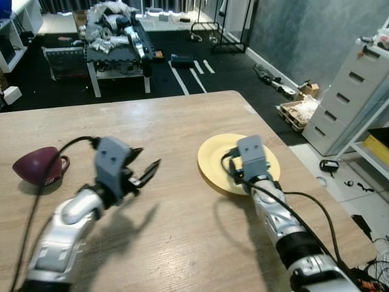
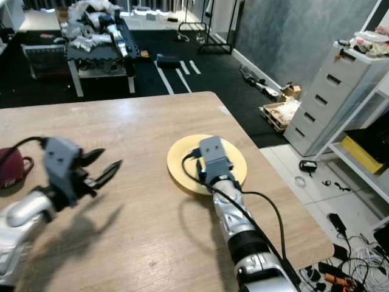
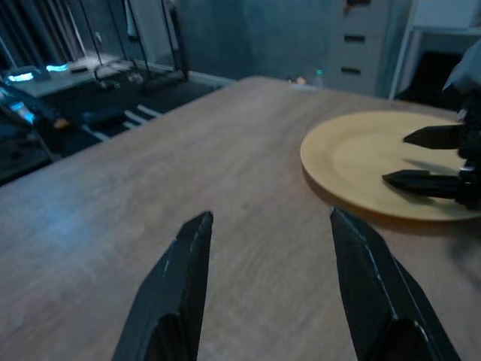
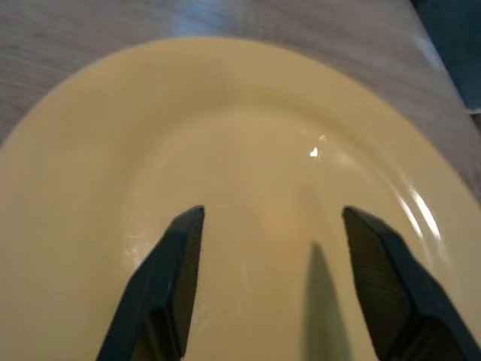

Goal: Setting the table

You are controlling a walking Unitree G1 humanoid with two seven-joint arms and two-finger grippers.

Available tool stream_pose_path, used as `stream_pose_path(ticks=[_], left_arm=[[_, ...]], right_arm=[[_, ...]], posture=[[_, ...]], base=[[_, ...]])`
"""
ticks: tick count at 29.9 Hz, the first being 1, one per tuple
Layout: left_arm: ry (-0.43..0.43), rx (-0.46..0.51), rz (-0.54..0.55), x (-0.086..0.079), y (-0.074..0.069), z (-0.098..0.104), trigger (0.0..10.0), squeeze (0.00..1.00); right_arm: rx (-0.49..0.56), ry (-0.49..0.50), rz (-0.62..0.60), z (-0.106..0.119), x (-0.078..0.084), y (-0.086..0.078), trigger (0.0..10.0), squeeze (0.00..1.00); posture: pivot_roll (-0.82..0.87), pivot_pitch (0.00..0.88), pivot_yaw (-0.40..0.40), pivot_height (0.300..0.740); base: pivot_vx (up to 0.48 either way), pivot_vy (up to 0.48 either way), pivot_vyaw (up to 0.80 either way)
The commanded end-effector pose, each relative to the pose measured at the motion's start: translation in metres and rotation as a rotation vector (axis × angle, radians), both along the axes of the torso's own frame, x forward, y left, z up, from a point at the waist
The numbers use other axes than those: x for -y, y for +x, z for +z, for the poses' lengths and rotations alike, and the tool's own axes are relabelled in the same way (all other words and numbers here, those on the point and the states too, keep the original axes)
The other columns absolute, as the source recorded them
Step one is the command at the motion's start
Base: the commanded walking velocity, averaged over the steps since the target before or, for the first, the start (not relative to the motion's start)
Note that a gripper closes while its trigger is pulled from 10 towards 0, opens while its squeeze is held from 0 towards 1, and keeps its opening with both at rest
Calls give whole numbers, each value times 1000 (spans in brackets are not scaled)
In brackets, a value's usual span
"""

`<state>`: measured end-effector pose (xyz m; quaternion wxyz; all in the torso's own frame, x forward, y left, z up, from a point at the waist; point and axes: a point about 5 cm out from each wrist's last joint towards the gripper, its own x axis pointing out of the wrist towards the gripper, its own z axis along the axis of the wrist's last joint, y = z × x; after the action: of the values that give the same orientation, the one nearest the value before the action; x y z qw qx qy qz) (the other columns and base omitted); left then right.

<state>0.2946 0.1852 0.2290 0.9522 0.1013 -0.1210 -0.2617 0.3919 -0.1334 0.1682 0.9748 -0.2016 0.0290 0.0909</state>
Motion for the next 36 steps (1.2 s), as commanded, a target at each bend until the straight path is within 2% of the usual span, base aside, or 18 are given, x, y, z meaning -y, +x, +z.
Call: stream_pose_path(ticks=[1, 3, 4, 6, 8, 9, 10, 12, 13, 18, 20, 24, 25, 28, 29, 32, 33, 36], left_arm=[[-6, -27, -27, -1, -6, -1, 10000, 0], [-13, -40, -24, -9, -12, 2, 10000, 0], [-27, -51, -11, -13, -13, 4, 10000, 0], [-27, -51, -11, -13, -13, 4, 10000, 0], [-38, -58, 1, -16, -13, 6, 10000, 0], [-38, -58, 1, -16, -13, 6, 10000, 0], [-48, -75, 9, -18, -15, 8, 10000, 0], [-52, -98, 4, -18, -18, 7, 10000, 0], [-52, -98, 4, -18, -18, 7, 10000, 0], [-28, -150, -19, -17, -25, -1, 10000, 0], [-34, -171, -29, -15, -28, -5, 10000, 0], [-37, -178, -26, -14, -27, -7, 10000, 0], [-68, -190, -6, -12, -26, -11, 10000, 0], [-83, -218, 12, -9, -25, -25, 10000, 0], [-83, -218, 12, -9, -25, -25, 10000, 0], [-55, -267, 20, -4, -20, -50, 10000, 0], [-55, -267, 20, -4, -20, -50, 10000, 0], [-43, -304, 2, 1, -12, -67, 10000, 0]], right_arm=[[-73, -22, 48, -14, -1, -3, 10000, 0], [-97, -62, 151, -18, -10, -7, 10000, 0], [-136, -88, 247, -26, -21, -12, 10000, 0], [-136, -88, 247, -26, -21, -12, 10000, 0], [-170, -91, 356, -33, -35, -21, 10000, 0], [-170, -91, 356, -33, -35, -21, 10000, 0], [-200, -47, 520, -38, -56, -35, 10000, 0], [-216, 3, 645, -38, -71, -48, 10000, 0], [-216, 3, 645, -38, -71, -48, 10000, 0], [-238, 102, 820, -32, -88, -76, 10000, 0], [-246, 187, 869, -27, -94, -91, 10000, 0], [-235, 212, 873, -25, -94, -95, 10000, 0], [-146, 254, 750, -15, -85, -82, 10000, 0], [-22, 361, 582, 5, -69, -63, 10000, 0], [-22, 361, 582, 5, -69, -63, 10000, 0], [82, 538, 486, 32, -50, -54, 10000, 0], [82, 538, 486, 32, -50, -54, 10000, 0], [129, 609, 390, 42, -30, -49, 10000, 0]], posture=[[240, 176, 2, 740], [233, 176, 3, 740], [230, 176, 5, 740], [230, 176, 5, 740], [230, 175, 7, 740], [230, 175, 7, 740], [231, 173, 9, 740], [231, 173, 9, 740], [231, 173, 9, 740], [224, 172, 12, 740], [218, 168, 12, 740], [215, 164, 13, 740], [211, 159, 15, 740], [212, 154, 13, 740], [212, 154, 13, 740], [213, 149, 7, 740], [213, 149, 7, 740], [198, 141, 3, 740]], base=[[0, 0, 0], [0, 0, 0], [0, 0, 0], [0, 0, 0], [0, 0, 0], [0, 0, 0], [0, 0, 0], [0, 0, 0], [0, 0, 0], [0, 0, 0], [0, 0, 0], [0, 0, 0], [0, 0, 0], [0, 0, 0], [0, 0, 0], [0, 0, 0], [0, 0, 0], [0, 0, 0]])
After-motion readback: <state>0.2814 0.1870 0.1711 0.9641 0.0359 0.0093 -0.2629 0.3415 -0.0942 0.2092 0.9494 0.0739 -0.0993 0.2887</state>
